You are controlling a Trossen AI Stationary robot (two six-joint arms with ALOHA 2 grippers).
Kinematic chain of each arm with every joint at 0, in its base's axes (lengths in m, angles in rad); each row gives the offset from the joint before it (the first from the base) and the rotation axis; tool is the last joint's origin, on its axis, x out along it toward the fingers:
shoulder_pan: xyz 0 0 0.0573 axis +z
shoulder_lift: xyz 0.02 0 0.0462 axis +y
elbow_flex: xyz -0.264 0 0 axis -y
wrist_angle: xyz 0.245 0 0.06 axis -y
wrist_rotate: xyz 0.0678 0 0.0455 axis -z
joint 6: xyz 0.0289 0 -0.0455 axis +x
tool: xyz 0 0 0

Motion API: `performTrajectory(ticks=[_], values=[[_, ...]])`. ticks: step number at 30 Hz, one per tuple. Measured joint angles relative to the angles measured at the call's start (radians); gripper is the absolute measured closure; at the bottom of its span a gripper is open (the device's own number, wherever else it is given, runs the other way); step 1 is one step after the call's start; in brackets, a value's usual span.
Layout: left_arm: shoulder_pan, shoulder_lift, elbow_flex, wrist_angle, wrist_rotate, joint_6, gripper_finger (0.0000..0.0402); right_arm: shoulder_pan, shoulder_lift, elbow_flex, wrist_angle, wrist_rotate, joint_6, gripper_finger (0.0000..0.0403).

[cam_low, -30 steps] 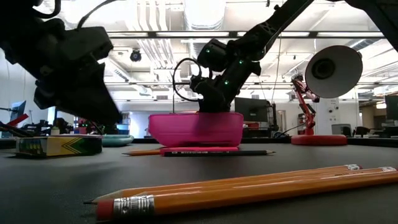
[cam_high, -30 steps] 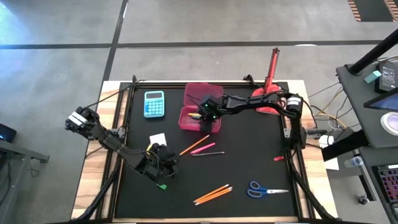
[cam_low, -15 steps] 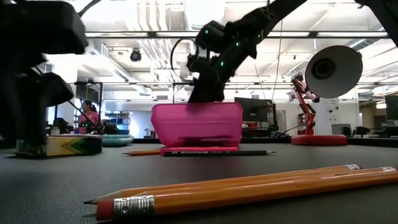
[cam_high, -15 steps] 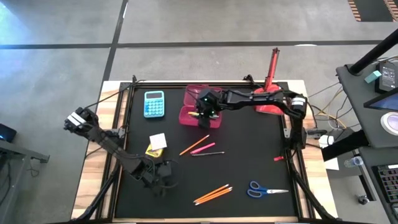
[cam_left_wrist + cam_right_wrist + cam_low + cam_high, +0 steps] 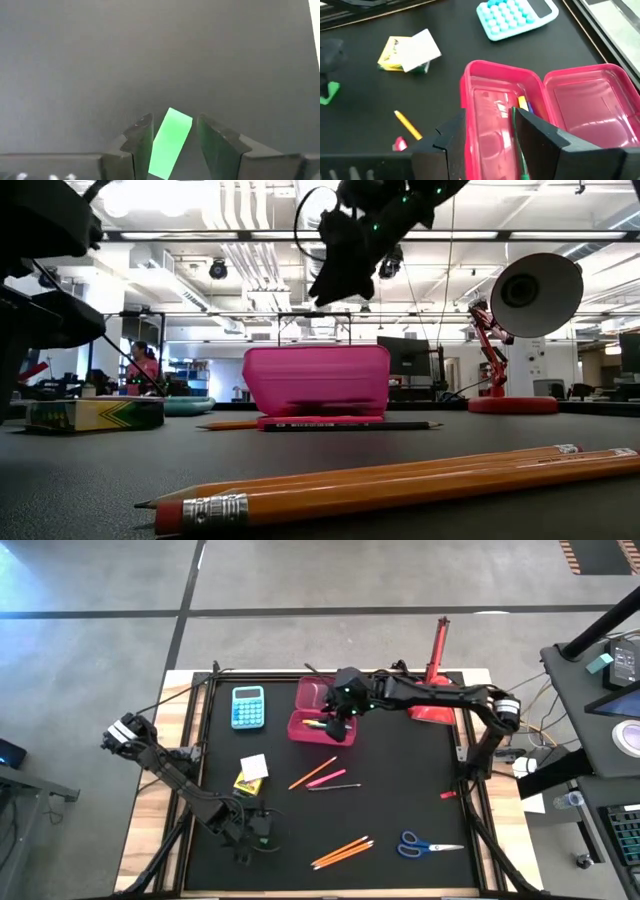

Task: Pack school essentials
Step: Put the green eraser into the pink supply box

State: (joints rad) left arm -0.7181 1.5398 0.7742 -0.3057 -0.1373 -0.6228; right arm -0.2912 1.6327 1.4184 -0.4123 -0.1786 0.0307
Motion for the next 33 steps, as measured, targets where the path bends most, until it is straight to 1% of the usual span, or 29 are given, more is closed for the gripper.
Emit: performTrajectory(ticks=[10, 20, 24, 27, 33], values=[[-0.006, 0.001, -0.009, -0.048, 0.007, 0.182, 0.0265, 0.064, -0.044, 0.0, -0.007, 0.0, 0.021, 0.0243], [-0.008, 0.048, -0.024, -0.034, 0.023, 0.207, 0.0265, 0.085, -0.044, -0.001, -0.01, 0.007, 0.018, 0.0243], [-0.008, 0.075, -0.024, -0.034, -0.003, 0.237, 0.0267, 0.085, -0.044, -0.001, -0.01, 0.008, 0.019, 0.0243], [-0.009, 0.079, -0.023, -0.033, -0.014, 0.237, 0.0287, 0.084, -0.044, -0.003, -0.011, 0.008, 0.021, 0.0243], [-0.008, 0.08, -0.023, -0.016, -0.022, 0.241, 0.0361, 0.084, -0.044, -0.014, -0.012, 0.011, 0.021, 0.0243]])
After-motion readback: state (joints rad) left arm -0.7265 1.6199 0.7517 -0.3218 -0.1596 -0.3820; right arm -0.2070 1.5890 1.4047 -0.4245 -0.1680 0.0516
